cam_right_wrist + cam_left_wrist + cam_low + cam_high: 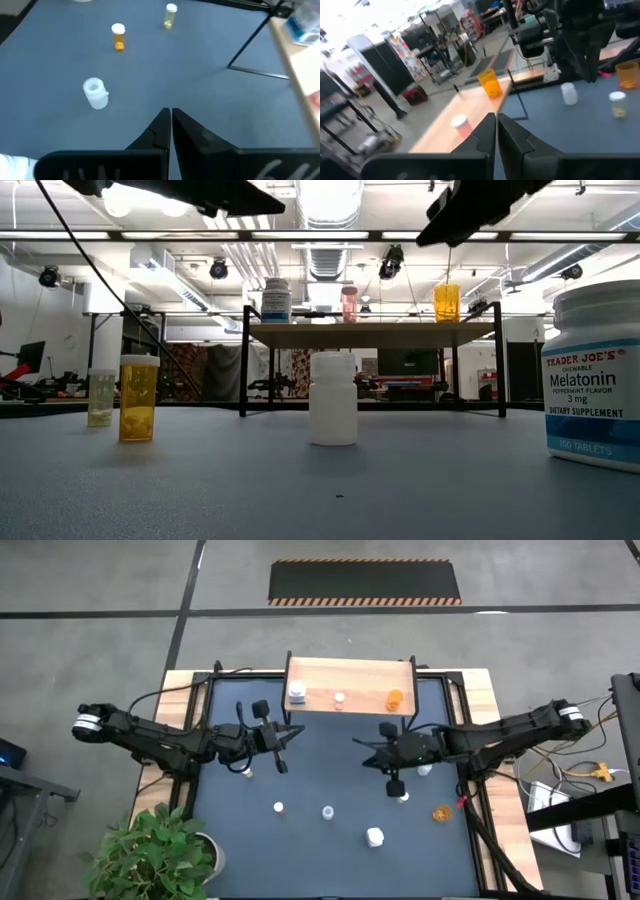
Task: Pick and place medicine bottles onto shelf by color
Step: Put the left transparent pill bottle on the shelf
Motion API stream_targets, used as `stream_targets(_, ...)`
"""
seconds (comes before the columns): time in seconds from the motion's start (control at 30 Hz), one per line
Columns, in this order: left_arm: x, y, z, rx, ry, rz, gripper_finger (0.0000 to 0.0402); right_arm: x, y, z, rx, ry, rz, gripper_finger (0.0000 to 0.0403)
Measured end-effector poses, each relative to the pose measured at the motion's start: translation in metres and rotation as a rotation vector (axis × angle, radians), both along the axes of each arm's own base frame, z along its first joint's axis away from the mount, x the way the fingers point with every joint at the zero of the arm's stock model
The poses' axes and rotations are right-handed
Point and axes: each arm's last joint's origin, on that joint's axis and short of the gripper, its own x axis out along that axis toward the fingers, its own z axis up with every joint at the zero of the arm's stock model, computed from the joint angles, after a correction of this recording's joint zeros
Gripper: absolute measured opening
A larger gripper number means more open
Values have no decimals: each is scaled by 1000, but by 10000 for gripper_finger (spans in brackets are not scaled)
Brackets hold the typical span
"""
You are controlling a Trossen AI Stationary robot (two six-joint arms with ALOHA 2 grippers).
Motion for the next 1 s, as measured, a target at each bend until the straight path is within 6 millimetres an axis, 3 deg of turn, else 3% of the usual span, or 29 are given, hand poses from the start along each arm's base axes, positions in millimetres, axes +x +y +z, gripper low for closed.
stream_targets(0.4,19,-5,-29,-140,47,-60,0,39,9,-41,32,21,50,26)
stream_targets(0.83,23,-6,-32,-140,40,-60,0,69,28,-71,140,112,120,185)
stream_targets(1.0,23,-6,-31,-140,35,-60,0,85,42,-76,145,126,143,223)
